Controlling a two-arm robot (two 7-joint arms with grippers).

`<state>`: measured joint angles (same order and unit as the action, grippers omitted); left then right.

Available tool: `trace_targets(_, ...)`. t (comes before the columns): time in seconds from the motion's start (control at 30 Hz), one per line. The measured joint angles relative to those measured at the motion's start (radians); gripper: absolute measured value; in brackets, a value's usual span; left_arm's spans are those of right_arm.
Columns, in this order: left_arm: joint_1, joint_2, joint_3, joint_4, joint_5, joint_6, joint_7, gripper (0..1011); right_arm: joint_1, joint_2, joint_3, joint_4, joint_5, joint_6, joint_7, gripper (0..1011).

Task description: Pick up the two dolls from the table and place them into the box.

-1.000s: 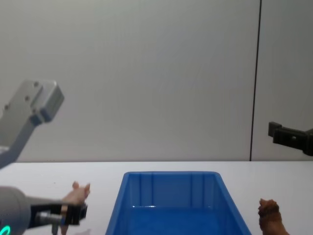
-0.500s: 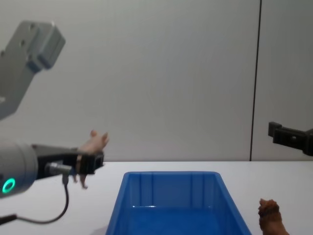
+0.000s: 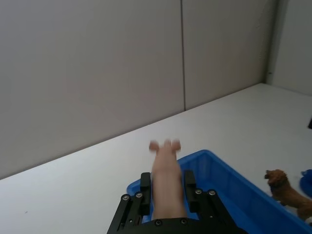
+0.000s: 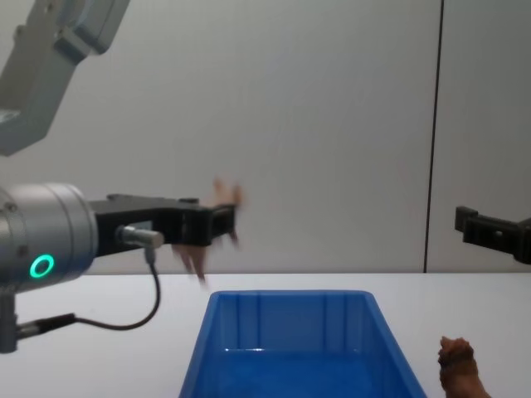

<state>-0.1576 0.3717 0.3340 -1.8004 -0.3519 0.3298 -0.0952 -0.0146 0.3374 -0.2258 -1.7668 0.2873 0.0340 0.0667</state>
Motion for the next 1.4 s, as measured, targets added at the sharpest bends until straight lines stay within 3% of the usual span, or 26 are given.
trace_targets(0.4,-0.039,-0.029,0.014,0.051,-0.039,-0.051,-0.17,753,0.0,0.0,0.0,0.0,0.0,0.0,0.0,1001)
trace_targets(0.67,-0.054,-0.042,0.021,0.073,-0.053,-0.066,-0.226,992,0.0,0.0,0.0,0.0,0.0,0.0,0.0,1001)
trace_targets(1.4,-0.068,-0.054,0.027,0.095,-0.067,-0.082,-0.282,1001,0.0,0.0,0.0,0.0,0.0,0.0,0.0,1001)
